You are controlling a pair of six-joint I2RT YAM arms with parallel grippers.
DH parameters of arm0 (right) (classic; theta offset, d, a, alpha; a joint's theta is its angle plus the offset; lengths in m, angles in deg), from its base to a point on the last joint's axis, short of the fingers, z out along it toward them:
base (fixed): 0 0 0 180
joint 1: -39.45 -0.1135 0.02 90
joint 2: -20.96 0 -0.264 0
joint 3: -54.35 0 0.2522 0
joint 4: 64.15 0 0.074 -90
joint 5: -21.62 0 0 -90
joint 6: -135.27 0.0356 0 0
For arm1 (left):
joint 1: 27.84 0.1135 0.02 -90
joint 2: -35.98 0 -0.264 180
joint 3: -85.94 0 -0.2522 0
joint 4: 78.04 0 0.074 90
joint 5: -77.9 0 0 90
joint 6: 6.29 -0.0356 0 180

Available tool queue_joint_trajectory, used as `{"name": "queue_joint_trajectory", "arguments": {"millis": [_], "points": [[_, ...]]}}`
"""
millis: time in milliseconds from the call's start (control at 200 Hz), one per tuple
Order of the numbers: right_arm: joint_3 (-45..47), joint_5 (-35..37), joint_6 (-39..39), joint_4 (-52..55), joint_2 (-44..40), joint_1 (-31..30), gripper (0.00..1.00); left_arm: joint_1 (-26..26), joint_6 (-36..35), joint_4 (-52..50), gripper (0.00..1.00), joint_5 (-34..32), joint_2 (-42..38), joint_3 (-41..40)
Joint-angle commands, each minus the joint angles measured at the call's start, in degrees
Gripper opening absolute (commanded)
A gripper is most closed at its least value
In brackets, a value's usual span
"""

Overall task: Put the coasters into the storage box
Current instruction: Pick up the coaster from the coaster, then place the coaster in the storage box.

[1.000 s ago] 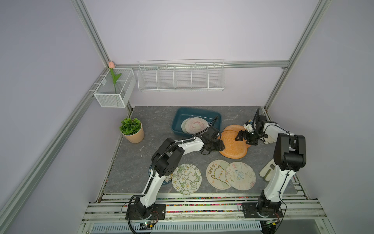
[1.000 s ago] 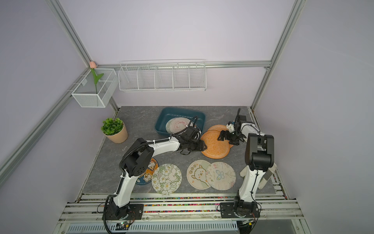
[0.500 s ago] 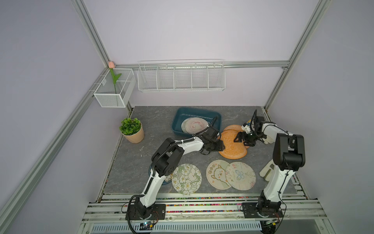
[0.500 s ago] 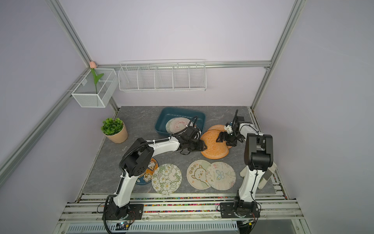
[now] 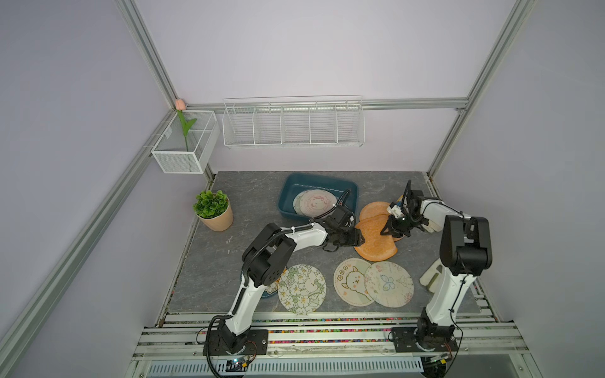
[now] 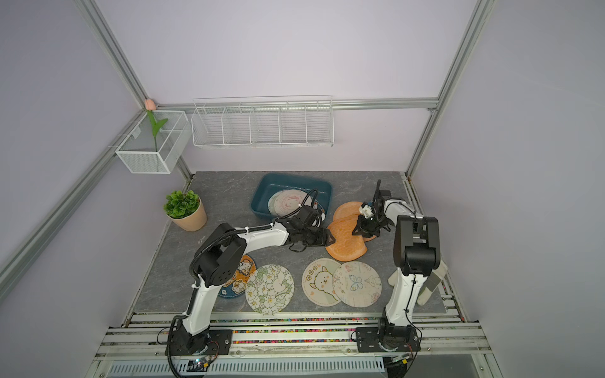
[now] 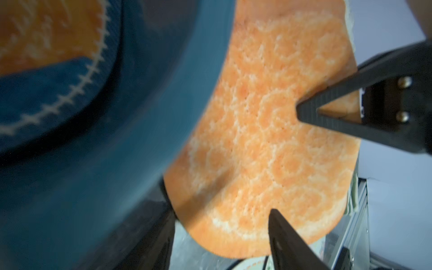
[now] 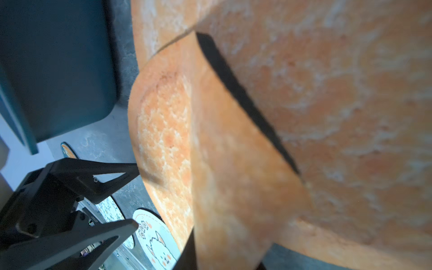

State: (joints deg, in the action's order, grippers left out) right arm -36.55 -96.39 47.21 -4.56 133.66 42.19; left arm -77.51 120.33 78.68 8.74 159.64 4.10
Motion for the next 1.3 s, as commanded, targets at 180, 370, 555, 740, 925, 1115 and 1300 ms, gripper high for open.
{"name": "queue_joint_trajectory", "arguments": {"millis": [180,370,555,740,925,1115,1300], "points": [[-0.9,-1.5,-0.6,10.4,-9.4,-0.4,0.11,3.7,-1.0,3.8,0.72,4.1,-10.3,-9.3],[-5.8,-5.9,2.3,13.1,-14.0,-0.4,0.11,5.6,-1.5,3.8,0.74,4.5,-14.4,-13.7],[-10.2,-9.5,8.4,10.6,-16.9,-1.4,0.12,7.9,-2.0,3.7,0.75,4.7,-18.0,-17.7],[-13.2,-9.1,15.7,3.1,-15.3,-6.5,0.12,10.3,-2.7,3.2,0.77,4.7,-22.0,-22.0],[-16.0,-6.4,24.1,-7.9,-9.2,-12.6,0.12,12.4,-3.2,2.9,0.78,4.4,-25.9,-26.5],[-25.6,-3.2,28.7,-13.5,2.2,-19.2,0.12,13.6,-3.4,2.6,0.78,3.4,-29.2,-29.4],[-34.6,1.7,31.9,-15.7,12.5,-22.6,0.13,14.2,-3.2,2.7,0.79,2.6,-31.4,-31.5]]}}
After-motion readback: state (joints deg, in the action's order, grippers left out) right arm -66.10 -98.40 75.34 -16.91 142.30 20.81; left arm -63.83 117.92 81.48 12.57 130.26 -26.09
